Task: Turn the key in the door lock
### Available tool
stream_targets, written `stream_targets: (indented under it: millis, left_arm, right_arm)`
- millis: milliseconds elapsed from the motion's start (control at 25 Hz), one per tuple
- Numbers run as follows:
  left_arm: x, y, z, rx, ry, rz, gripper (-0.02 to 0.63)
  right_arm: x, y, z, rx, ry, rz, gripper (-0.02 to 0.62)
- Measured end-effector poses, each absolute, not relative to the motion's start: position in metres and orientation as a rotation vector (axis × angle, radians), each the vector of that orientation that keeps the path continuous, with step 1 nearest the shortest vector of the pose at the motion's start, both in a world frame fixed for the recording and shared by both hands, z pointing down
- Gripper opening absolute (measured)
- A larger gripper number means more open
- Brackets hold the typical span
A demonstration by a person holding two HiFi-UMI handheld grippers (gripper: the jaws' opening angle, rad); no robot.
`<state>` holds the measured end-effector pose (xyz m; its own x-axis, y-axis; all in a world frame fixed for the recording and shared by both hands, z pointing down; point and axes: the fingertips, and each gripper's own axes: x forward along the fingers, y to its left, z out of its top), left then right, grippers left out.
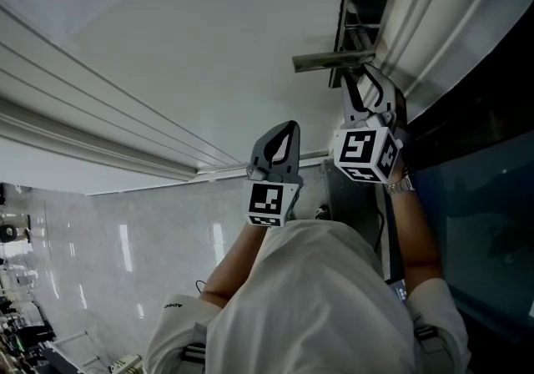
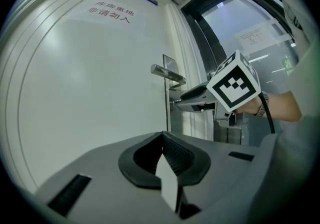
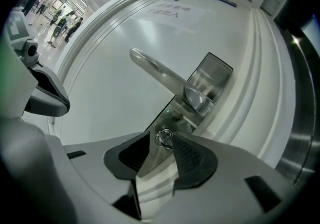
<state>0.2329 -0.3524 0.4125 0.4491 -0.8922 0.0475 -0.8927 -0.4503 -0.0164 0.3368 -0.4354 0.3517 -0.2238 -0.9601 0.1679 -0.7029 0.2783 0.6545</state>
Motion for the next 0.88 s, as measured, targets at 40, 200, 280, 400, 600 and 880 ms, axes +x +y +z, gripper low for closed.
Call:
stream_targets:
  millis: [40, 200, 280, 400, 600, 880]
  left_arm:
    - [0.2316, -0.3529, 0.4125, 2.662, -1.646, 0.077, 0.009]
    - [0.2273, -0.3537, 0.4129, 2.649, -1.661, 0.079, 0.009]
    - [0.2251, -0.3542, 0.4137, 2.644, -1.665, 0.082, 0.009]
    - [0.223, -0.3554, 0.4147, 2.634, -1.671, 0.081, 0.009]
    - [0.2243, -0.3574, 0.4166, 2.634, -1.666, 0.083, 0.009]
    - [0.2275, -0.3593, 0.4163, 2.638, -1.657, 0.075, 0.009]
  right_arm:
    - [0.3357, -0.4376, 0.3522, 1.486, -1.996, -0.615, 0.144]
    - [0.3379, -0.445, 0.35, 1.521, -1.942, -0.643, 0.093]
    - [0.3384, -0.4455, 0.3491, 1.538, -1.926, -0.651, 0.089]
    - [0.3379, -0.4453, 0.3488, 1.555, -1.906, -0.664, 0.081]
    - [0.338, -0.4457, 0.3484, 1.583, -1.908, -0.652, 0.075]
    - [0.3383, -0.4457, 0.3473, 1.602, -1.977, -0.572, 0.069]
